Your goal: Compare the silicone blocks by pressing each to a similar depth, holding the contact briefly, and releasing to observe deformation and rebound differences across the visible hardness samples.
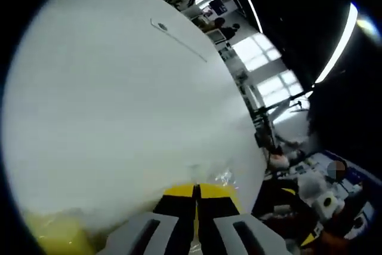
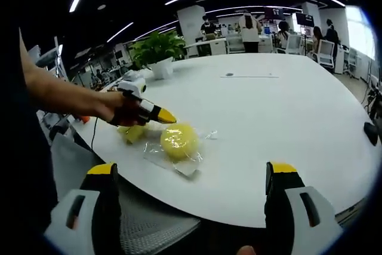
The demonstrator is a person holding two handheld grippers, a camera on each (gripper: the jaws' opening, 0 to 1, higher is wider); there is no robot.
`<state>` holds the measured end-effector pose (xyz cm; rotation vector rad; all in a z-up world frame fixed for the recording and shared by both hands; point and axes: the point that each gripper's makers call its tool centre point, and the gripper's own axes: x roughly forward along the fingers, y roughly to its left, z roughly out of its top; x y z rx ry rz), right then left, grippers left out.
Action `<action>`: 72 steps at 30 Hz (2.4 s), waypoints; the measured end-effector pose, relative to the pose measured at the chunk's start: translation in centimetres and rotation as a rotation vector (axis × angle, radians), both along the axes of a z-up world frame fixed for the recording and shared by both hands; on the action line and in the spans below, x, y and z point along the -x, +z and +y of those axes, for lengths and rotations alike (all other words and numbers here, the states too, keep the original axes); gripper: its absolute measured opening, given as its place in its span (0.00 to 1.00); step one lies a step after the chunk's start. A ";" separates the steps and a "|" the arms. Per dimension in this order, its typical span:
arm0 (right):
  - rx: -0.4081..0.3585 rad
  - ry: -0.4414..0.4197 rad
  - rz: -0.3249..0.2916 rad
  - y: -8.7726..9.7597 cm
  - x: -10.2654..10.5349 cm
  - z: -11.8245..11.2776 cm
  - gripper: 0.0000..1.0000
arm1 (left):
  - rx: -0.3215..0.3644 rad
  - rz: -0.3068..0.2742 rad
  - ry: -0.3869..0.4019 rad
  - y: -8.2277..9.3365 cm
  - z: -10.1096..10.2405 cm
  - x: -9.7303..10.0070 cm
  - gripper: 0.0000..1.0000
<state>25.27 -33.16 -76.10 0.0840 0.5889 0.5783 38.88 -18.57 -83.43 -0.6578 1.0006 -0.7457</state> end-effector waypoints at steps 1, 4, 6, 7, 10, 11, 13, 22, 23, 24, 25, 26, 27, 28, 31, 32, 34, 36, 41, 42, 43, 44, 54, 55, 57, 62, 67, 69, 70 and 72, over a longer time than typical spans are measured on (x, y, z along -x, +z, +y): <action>-0.003 0.001 0.000 0.0 0.0 0.1 0.96 | 0.011 0.002 0.003 0.3 0.0 0.0 0.00; -0.007 0.002 -0.006 0.1 0.1 0.2 0.93 | 0.026 -0.102 -0.077 1.6 -0.7 0.4 0.00; -0.008 0.003 -0.010 0.1 0.1 0.1 0.91 | 0.019 -0.150 -0.114 2.4 -1.0 0.7 0.00; -0.015 0.000 -0.011 0.1 0.1 0.1 0.93 | 0.021 -0.149 -0.109 2.8 -1.1 0.8 0.00; -0.057 -0.009 -0.016 0.4 -0.1 0.1 0.96 | 0.030 -0.164 -0.110 3.8 -1.2 1.1 0.00; -0.060 -0.008 -0.020 0.5 -0.2 0.1 0.96 | 0.013 -0.214 -0.122 4.4 -1.1 1.1 0.00; -0.062 -0.007 -0.023 0.5 -0.2 0.0 0.96 | -0.024 -0.277 -0.149 5.0 -0.9 1.1 0.00; -0.085 0.002 -0.040 1.3 -0.8 0.2 0.96 | -0.091 -0.466 -0.199 9.1 -0.5 0.8 0.00; -0.084 0.005 -0.040 1.3 -0.9 0.3 0.96 | -0.108 -0.511 -0.217 9.4 -0.5 0.6 0.00; -0.084 0.008 -0.041 1.3 -0.9 0.4 0.96 | -0.122 -0.530 -0.223 9.6 -0.5 0.6 0.00; -0.084 0.011 -0.041 1.4 -1.0 0.5 0.96 | -0.135 -0.541 -0.220 9.8 -0.4 0.5 0.00; -0.083 0.017 -0.041 1.4 -1.1 0.7 0.96 | -0.163 -0.575 -0.221 10.2 -0.2 0.3 0.00; -0.080 0.021 -0.040 1.5 -1.2 0.8 0.96 | -0.165 -0.597 -0.234 10.6 -0.4 0.4 0.00; -0.077 0.027 -0.046 1.7 -1.3 1.0 0.96 | -0.154 -0.601 -0.243 11.0 -0.6 0.6 0.00; -0.083 0.030 -0.065 2.3 -1.7 1.2 0.96 | -0.173 -0.632 -0.270 12.2 -0.5 0.9 0.00; -0.086 0.029 -0.069 2.4 -1.8 1.2 0.96 | -0.179 -0.636 -0.281 12.5 -0.5 1.0 0.00; -0.076 0.035 -0.072 2.4 -1.8 1.4 0.96 | -0.206 -0.671 -0.308 13.1 -0.4 1.2 0.00; -0.060 0.056 -0.078 2.3 -1.7 1.7 0.96 | -0.204 -0.674 -0.303 13.8 -0.1 1.2 0.00; -0.079 0.063 -0.096 3.0 -1.8 2.3 0.96 | -0.183 -0.708 -0.282 16.4 0.6 1.3 0.00; -0.082 0.063 -0.099 3.1 -1.9 2.3 0.96 | -0.180 -0.709 -0.287 16.9 0.6 1.4 0.00; -0.083 0.064 -0.103 3.1 -2.0 2.4 0.96 | -0.181 -0.713 -0.290 17.2 0.6 1.5 0.00; -0.086 0.066 -0.110 3.4 -2.1 2.6 0.96 | -0.188 -0.726 -0.297 17.5 0.6 1.6 0.00; -0.122 0.081 -0.142 4.9 -3.1 4.1 0.96 | -0.114 -0.777 -0.286 22.6 0.6 2.4 0.00; -0.118 0.087 -0.144 5.0 -3.2 4.2 0.96 | -0.107 -0.795 -0.279 23.4 0.8 2.5 0.00; -0.114 0.097 -0.151 5.3 -3.4 4.4 0.96 | -0.061 -0.811 -0.246 25.4 1.2 2.6 0.00; -0.125 0.108 -0.173 6.3 -3.9 4.6 0.96 | -0.065 -0.841 -0.239 27.2 2.3 3.2 0.00; -0.157 0.114 -0.189 7.5 -4.2 5.0 0.96 | -0.055 -0.848 -0.239 27.9 2.7 3.7 0.00; -0.164 0.117 -0.196 7.9 -4.4 5.0 0.96 | -0.051 -0.851 -0.253 28.0 2.4 4.2 0.00; -0.164 0.121 -0.201 8.1 -4.6 5.1 0.96 | -0.051 -0.851 -0.258 27.9 2.4 4.3 0.00; -0.177 0.142 -0.214 8.7 -4.9 5.5 0.96 | -0.049 -0.851 -0.265 27.9 2.3 4.6 0.00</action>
